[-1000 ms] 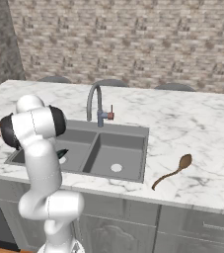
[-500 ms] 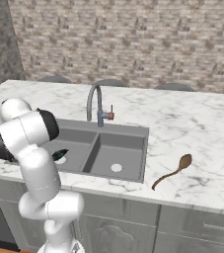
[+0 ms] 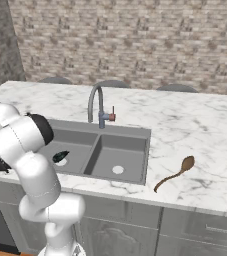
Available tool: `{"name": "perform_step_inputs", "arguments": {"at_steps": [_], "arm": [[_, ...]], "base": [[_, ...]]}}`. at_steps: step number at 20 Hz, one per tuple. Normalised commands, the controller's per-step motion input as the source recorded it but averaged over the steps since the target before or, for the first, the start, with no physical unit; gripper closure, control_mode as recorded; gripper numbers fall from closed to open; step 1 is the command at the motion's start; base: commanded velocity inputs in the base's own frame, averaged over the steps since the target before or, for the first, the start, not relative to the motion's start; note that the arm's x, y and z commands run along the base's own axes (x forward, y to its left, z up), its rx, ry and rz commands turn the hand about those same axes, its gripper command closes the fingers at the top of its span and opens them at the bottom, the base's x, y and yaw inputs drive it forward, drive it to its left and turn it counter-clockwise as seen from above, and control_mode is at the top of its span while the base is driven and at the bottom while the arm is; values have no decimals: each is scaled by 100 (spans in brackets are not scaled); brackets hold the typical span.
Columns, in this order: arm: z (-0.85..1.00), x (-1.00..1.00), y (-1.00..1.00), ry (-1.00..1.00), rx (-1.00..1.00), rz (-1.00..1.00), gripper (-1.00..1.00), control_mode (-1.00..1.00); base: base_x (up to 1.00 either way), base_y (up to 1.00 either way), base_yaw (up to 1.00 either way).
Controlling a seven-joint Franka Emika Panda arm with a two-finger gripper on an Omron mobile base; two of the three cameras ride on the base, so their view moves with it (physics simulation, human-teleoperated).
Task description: Pick up all produce items and place them in the sink. Turn on the sink faucet to wash them. Then turn the sink off and put them in the tray.
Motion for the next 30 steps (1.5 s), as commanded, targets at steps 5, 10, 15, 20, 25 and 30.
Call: {"name": "perform_step_inputs", "arguments": {"at_steps": [5,10,15,20,25,30], "arm": [[11,-38,58,-4,-1,23,-100,-100],[1,-60,46,-9,0,19,-100,-100],[9,-42,48,-8,0,15,-100,-100],[2,-6,30,1,3,8,-100,-100],[8,0,46,8,3,1,-100,-100],[13,-1,43,4,1,0,-100,-100]], "base": [[0,0,0],[0,0,0],[0,0,0],[0,0,0],[0,0,0],[0,0,0]]}}
